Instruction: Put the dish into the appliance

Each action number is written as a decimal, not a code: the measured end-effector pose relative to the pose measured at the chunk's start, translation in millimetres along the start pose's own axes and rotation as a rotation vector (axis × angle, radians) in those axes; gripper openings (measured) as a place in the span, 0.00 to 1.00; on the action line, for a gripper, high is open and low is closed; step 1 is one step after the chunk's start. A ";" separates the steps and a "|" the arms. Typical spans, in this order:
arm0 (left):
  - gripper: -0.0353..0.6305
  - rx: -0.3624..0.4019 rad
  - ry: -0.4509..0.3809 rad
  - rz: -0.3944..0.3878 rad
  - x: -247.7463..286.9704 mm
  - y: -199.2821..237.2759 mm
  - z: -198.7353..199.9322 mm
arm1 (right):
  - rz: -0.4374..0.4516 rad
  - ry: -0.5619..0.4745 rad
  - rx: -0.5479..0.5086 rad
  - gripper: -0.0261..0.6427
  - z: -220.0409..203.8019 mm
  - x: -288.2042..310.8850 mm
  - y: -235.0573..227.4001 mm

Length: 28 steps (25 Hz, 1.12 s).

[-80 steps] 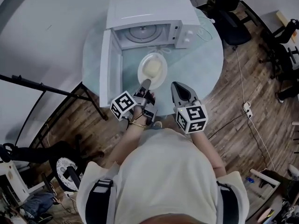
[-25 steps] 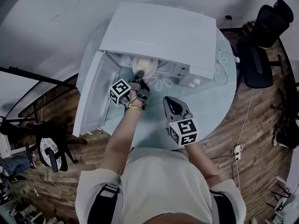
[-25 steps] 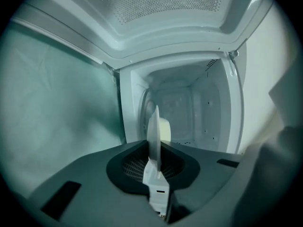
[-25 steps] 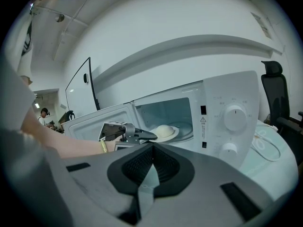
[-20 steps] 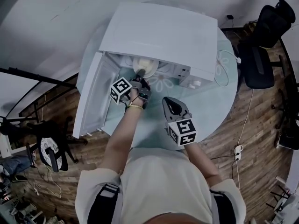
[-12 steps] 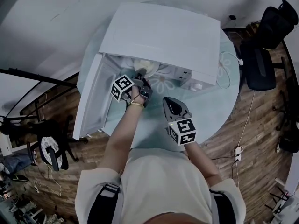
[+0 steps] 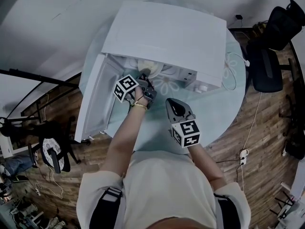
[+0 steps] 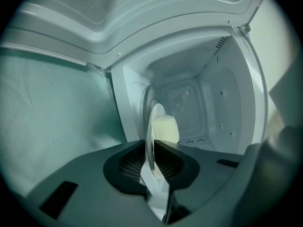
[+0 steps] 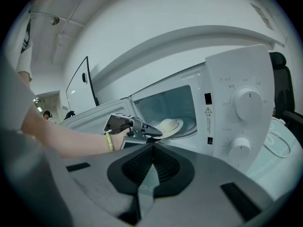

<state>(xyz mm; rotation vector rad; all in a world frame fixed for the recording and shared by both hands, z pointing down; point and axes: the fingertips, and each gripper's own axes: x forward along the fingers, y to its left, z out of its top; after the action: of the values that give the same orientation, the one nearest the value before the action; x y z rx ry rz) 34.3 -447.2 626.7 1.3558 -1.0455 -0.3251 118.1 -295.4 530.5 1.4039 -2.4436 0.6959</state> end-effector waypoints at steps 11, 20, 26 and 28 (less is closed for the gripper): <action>0.18 0.051 0.062 -0.028 -26.1 -3.8 -24.0 | -0.042 -0.019 0.003 0.05 3.8 -8.4 -1.9; 0.18 0.175 0.135 -0.005 -72.2 3.4 -44.6 | -0.107 -0.039 0.009 0.05 2.0 -18.9 6.7; 0.12 0.412 0.212 0.025 -115.8 3.7 -57.6 | -0.155 -0.056 0.041 0.05 -6.9 -34.2 24.0; 0.09 0.483 0.221 0.022 -131.6 1.6 -60.2 | -0.167 -0.055 0.048 0.05 -12.6 -39.3 32.5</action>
<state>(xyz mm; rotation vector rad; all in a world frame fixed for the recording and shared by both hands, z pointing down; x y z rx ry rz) 8.8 -312.4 580.6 1.7630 -0.9864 0.1050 109.9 -245.8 515.3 1.6435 -2.3299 0.6905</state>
